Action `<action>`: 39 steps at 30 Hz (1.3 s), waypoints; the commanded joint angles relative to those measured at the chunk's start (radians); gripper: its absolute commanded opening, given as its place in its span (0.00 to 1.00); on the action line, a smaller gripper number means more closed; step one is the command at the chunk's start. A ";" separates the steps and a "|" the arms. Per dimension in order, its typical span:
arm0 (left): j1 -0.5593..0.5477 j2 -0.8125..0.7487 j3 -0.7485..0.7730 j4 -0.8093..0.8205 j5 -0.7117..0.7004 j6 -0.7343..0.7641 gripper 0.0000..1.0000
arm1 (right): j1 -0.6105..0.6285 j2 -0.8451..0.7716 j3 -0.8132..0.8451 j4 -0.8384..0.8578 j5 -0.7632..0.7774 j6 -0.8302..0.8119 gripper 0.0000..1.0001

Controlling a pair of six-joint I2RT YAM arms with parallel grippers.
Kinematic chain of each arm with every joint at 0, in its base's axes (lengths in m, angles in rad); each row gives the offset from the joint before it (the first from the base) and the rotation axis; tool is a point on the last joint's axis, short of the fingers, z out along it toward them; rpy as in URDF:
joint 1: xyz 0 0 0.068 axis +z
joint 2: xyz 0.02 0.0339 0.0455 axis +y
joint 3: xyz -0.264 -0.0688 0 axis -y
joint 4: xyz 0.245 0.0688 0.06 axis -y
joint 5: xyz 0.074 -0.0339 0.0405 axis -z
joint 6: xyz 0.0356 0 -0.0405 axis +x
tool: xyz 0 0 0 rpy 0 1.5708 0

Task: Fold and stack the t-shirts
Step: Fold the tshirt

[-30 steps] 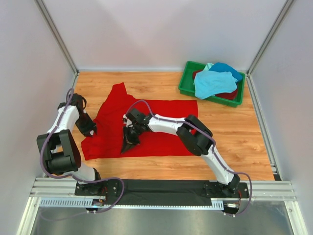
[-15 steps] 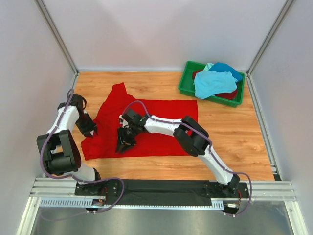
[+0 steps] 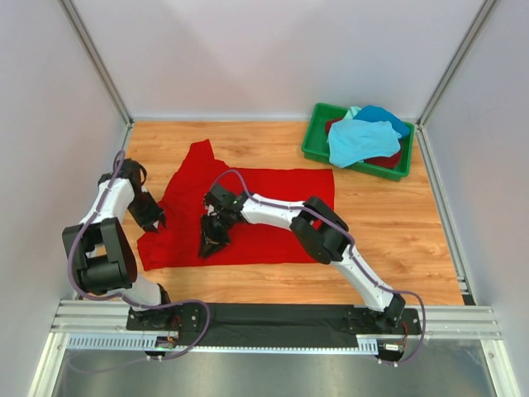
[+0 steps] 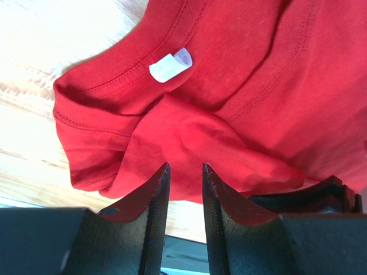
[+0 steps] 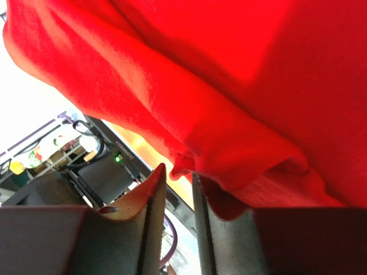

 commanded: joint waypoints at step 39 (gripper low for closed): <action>0.152 -0.071 -0.242 0.013 0.104 -0.189 0.02 | -0.052 0.069 0.237 -0.034 -0.013 -0.194 0.09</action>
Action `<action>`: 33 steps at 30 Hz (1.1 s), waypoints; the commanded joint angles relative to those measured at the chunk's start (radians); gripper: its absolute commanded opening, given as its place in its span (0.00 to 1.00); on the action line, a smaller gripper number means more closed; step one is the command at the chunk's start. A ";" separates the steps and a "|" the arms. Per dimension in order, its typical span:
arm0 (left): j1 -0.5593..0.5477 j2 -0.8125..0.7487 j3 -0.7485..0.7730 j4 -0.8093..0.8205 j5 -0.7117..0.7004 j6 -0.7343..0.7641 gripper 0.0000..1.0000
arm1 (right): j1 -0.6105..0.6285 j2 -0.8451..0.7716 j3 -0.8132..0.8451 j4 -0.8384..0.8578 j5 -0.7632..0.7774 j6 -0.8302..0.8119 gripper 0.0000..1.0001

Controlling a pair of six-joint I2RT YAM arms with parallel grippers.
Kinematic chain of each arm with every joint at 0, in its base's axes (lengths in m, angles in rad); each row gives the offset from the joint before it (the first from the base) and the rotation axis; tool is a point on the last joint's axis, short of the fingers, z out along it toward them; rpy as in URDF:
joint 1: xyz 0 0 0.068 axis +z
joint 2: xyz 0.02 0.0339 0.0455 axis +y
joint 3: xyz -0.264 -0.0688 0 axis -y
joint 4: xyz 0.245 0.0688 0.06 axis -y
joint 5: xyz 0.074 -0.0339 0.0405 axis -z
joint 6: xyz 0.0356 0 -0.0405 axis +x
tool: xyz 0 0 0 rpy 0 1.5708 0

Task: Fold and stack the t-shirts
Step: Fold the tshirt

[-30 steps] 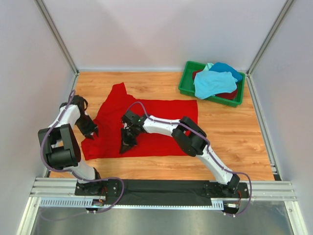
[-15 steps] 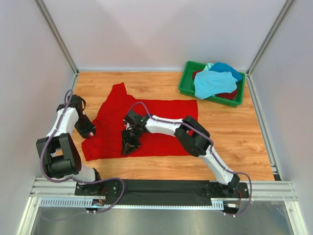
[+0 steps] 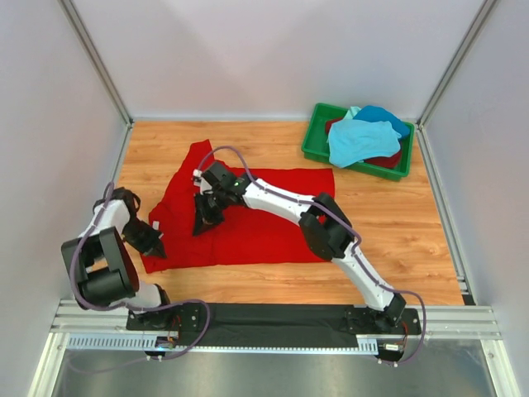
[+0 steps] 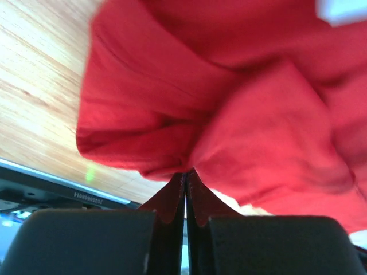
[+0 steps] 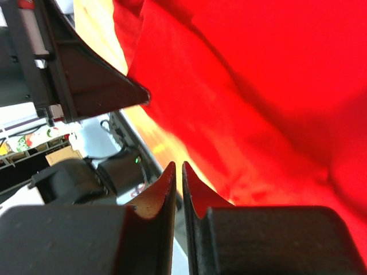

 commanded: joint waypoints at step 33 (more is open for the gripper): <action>-0.149 0.451 0.569 0.233 -0.004 0.077 0.19 | -0.646 -0.365 -0.231 -0.193 0.462 -0.314 0.51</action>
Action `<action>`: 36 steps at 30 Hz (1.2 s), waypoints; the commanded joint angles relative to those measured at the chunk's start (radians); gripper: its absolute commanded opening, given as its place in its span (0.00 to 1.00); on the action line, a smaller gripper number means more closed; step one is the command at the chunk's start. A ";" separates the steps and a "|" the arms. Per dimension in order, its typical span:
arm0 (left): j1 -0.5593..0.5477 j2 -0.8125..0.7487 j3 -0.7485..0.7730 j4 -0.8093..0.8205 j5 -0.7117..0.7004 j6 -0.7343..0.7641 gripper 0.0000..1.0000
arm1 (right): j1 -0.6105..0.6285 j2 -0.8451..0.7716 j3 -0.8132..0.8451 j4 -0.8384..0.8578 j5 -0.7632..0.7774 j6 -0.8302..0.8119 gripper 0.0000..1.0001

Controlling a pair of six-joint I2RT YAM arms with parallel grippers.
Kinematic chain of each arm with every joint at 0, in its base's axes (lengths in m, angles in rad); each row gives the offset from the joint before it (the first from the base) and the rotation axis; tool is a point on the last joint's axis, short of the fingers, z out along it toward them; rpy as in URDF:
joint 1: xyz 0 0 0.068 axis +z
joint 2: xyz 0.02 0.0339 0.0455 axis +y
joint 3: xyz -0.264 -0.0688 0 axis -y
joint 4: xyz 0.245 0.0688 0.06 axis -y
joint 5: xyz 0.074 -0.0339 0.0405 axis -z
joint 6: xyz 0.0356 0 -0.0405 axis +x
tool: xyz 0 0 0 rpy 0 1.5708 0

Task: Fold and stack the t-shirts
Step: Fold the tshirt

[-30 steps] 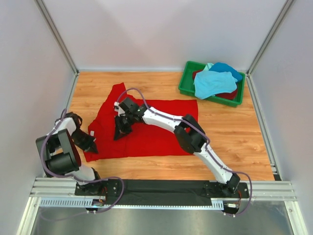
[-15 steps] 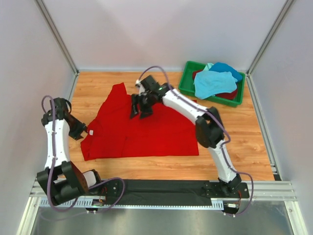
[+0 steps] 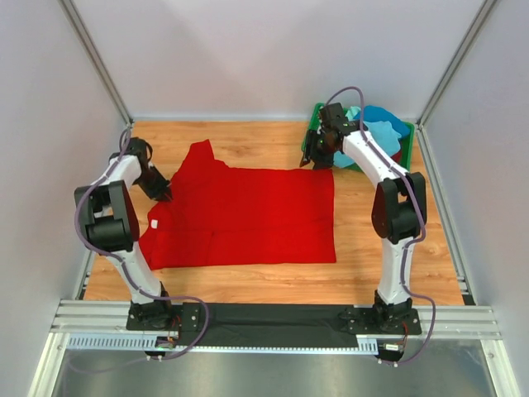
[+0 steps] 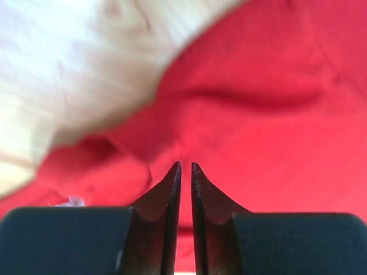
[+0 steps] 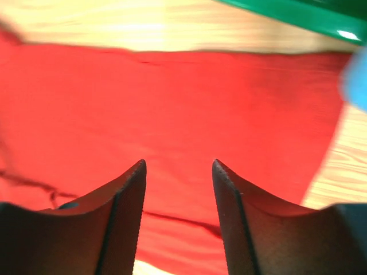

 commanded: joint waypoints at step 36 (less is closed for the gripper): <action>0.029 0.117 0.369 -0.024 -0.209 0.219 0.38 | 0.062 0.245 0.058 0.334 0.421 -0.064 0.56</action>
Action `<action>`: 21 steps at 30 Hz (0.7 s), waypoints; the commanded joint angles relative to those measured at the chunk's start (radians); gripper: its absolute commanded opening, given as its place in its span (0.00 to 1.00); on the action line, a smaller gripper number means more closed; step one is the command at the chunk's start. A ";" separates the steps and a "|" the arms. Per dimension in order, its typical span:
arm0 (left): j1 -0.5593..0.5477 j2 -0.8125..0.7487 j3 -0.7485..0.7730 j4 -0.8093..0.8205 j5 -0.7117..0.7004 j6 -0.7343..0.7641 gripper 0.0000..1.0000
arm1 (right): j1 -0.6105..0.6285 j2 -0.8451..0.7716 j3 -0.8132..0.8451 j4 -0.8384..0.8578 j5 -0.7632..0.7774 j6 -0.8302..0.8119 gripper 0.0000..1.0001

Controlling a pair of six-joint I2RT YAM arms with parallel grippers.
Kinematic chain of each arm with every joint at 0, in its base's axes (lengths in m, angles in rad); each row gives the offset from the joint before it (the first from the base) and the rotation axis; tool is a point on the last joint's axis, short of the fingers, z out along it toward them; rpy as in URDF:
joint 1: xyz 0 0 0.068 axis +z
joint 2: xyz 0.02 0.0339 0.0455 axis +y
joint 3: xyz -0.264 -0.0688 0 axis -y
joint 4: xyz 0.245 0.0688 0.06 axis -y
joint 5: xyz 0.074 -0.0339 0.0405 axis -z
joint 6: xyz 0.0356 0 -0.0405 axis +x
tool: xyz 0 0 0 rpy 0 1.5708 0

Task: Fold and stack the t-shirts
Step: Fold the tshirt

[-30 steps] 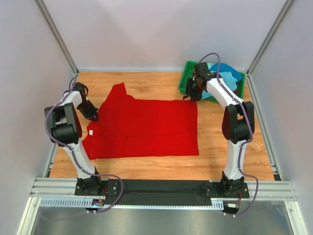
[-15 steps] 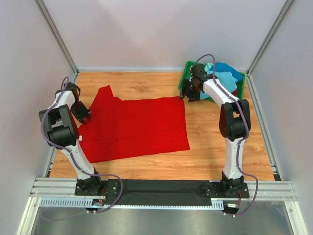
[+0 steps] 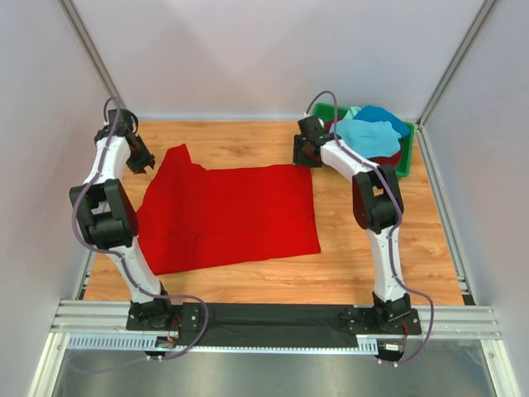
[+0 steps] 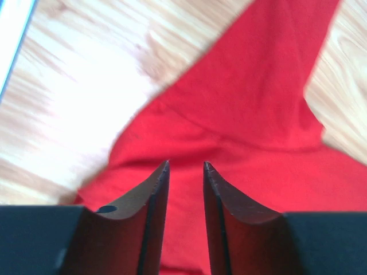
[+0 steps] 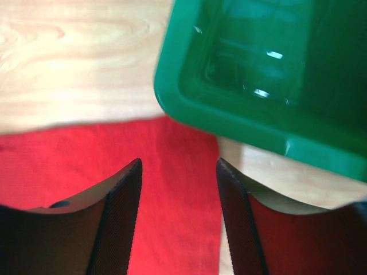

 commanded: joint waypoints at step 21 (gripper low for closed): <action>0.063 0.220 0.150 0.007 -0.045 0.161 0.45 | 0.025 0.177 0.204 -0.076 0.187 -0.013 0.32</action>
